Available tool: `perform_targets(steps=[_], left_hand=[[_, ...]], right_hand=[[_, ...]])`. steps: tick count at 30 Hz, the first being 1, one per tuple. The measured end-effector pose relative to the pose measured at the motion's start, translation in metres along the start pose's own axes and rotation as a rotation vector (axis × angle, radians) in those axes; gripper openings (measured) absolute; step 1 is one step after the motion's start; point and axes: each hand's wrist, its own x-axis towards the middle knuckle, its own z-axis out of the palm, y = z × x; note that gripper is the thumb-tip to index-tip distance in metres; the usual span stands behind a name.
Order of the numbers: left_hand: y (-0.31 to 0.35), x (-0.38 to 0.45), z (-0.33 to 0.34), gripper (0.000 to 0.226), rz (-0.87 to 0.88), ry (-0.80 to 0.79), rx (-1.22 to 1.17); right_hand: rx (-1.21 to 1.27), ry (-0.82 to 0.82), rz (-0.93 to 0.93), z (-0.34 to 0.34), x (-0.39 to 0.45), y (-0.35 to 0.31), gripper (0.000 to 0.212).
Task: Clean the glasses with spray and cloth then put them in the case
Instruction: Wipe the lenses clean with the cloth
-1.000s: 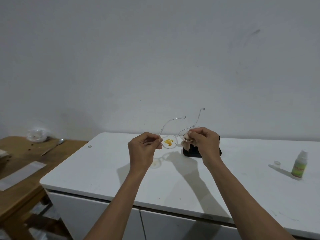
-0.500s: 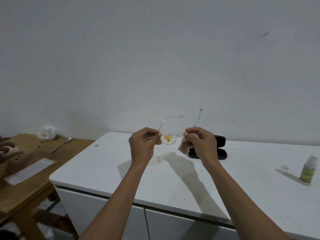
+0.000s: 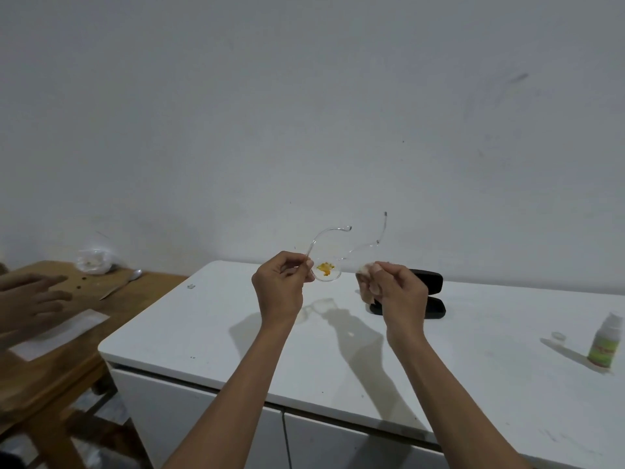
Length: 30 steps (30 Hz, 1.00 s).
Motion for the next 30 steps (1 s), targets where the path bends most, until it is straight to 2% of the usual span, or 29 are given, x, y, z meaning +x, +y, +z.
perform_targets(steps=[4,7,11,15,22,30], left_hand=[[0.000,-0.002,0.004,0.009,0.001,0.016,-0.030],[0.001,-0.006,0.006,0.008,0.004,-0.017,-0.021],[0.004,-0.009,0.007,0.005,0.016,-0.060,-0.031],[0.010,-0.013,0.008,0.005,0.072,-0.082,-0.021],[0.006,-0.011,0.005,0.008,0.035,-0.036,-0.047],[0.005,-0.016,0.006,0.009,0.028,-0.038,-0.068]], right_hand=[[0.167,-0.051,0.135,0.017,-0.017,0.004,0.016],[0.164,-0.101,0.169,0.032,-0.021,0.007,0.015],[0.038,-0.043,0.081,0.048,-0.025,0.012,0.005],[0.050,0.058,0.070,0.056,-0.027,0.008,0.008],[-0.155,-0.086,-0.112,0.050,-0.033,-0.002,0.015],[-0.328,-0.069,-0.223,0.040,-0.032,0.004,0.012]])
